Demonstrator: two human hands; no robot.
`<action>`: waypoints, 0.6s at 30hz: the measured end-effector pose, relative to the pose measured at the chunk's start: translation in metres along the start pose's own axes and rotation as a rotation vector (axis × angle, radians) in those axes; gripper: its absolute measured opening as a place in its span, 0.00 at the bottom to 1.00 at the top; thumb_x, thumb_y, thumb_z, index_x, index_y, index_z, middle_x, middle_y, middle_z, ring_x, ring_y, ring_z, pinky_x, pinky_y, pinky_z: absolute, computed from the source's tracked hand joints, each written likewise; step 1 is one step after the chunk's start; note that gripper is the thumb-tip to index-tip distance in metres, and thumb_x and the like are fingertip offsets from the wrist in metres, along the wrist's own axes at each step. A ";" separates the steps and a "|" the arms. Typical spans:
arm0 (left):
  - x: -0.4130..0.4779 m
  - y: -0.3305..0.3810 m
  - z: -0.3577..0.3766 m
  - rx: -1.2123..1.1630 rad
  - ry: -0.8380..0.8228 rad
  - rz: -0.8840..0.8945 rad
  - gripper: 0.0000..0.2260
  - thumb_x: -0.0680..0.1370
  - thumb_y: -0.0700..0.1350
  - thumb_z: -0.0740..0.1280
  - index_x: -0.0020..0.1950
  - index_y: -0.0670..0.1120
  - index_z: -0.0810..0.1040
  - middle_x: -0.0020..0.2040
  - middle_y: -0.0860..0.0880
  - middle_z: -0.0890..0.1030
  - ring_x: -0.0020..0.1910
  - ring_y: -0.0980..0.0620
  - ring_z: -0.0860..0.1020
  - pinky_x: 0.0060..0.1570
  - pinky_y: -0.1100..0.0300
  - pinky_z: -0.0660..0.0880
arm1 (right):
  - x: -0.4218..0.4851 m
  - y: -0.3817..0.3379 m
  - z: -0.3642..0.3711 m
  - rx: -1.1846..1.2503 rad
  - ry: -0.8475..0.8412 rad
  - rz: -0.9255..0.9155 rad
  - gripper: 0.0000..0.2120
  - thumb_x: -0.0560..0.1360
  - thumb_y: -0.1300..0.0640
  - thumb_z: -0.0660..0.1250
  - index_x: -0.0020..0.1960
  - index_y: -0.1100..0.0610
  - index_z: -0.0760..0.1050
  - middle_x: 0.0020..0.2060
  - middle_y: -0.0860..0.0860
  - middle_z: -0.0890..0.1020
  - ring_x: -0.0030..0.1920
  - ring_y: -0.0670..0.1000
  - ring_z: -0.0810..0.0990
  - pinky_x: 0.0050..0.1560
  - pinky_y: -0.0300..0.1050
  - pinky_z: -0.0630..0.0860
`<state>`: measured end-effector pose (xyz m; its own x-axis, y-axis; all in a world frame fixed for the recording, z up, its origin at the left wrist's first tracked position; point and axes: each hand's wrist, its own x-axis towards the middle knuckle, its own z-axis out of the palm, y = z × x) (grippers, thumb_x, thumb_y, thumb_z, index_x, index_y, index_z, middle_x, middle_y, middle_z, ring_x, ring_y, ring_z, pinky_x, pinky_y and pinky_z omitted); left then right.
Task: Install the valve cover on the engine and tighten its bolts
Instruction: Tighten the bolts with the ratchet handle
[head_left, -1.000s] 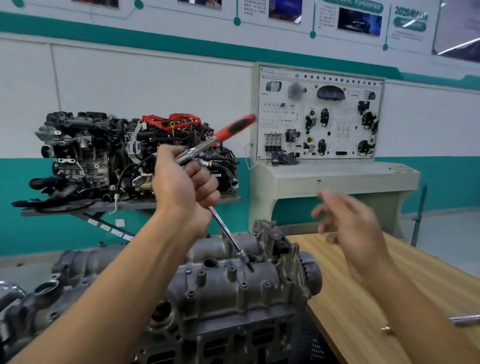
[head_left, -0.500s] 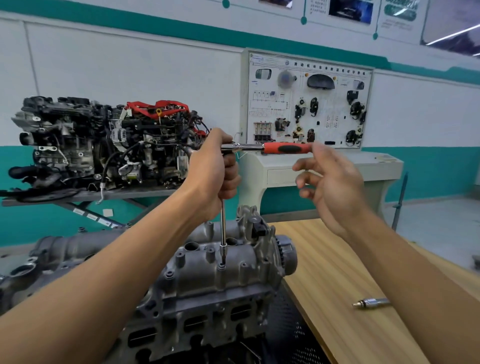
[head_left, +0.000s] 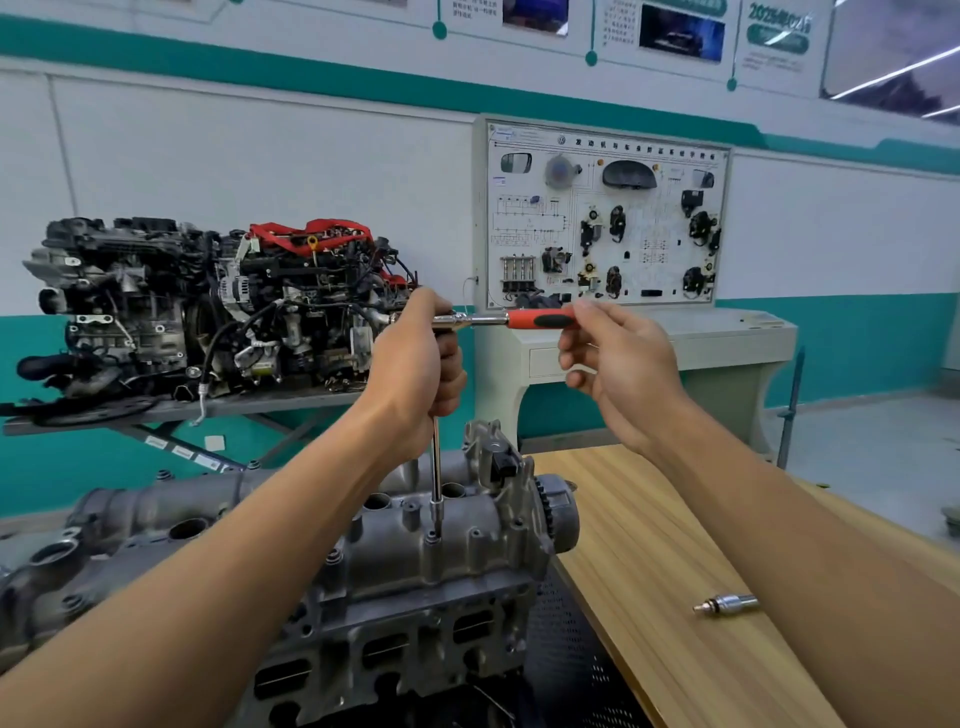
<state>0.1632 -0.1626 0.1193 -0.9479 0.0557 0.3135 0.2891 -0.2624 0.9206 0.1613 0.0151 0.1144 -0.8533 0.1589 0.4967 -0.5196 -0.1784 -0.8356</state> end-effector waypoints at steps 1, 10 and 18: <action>0.001 0.004 0.001 0.002 0.001 0.014 0.23 0.80 0.50 0.57 0.24 0.53 0.57 0.24 0.53 0.55 0.23 0.52 0.51 0.22 0.63 0.50 | 0.002 -0.002 0.000 0.009 -0.004 -0.013 0.09 0.82 0.56 0.63 0.46 0.58 0.79 0.30 0.51 0.77 0.30 0.48 0.74 0.28 0.40 0.69; 0.002 0.001 -0.003 0.006 0.034 0.020 0.21 0.80 0.50 0.57 0.27 0.52 0.56 0.25 0.52 0.55 0.23 0.53 0.51 0.22 0.62 0.49 | 0.007 0.007 0.006 0.021 0.001 -0.019 0.09 0.81 0.57 0.63 0.47 0.59 0.79 0.29 0.50 0.77 0.29 0.48 0.74 0.27 0.39 0.70; 0.002 -0.001 -0.005 0.005 0.003 0.039 0.21 0.80 0.50 0.57 0.27 0.52 0.57 0.25 0.53 0.55 0.23 0.52 0.51 0.22 0.63 0.50 | -0.024 0.002 0.008 -0.039 0.142 -0.225 0.07 0.80 0.59 0.65 0.44 0.59 0.77 0.28 0.51 0.76 0.28 0.49 0.73 0.28 0.40 0.69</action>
<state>0.1608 -0.1671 0.1176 -0.9364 0.0432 0.3482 0.3260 -0.2598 0.9090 0.1798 0.0031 0.1027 -0.7005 0.3249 0.6354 -0.6909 -0.0857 -0.7179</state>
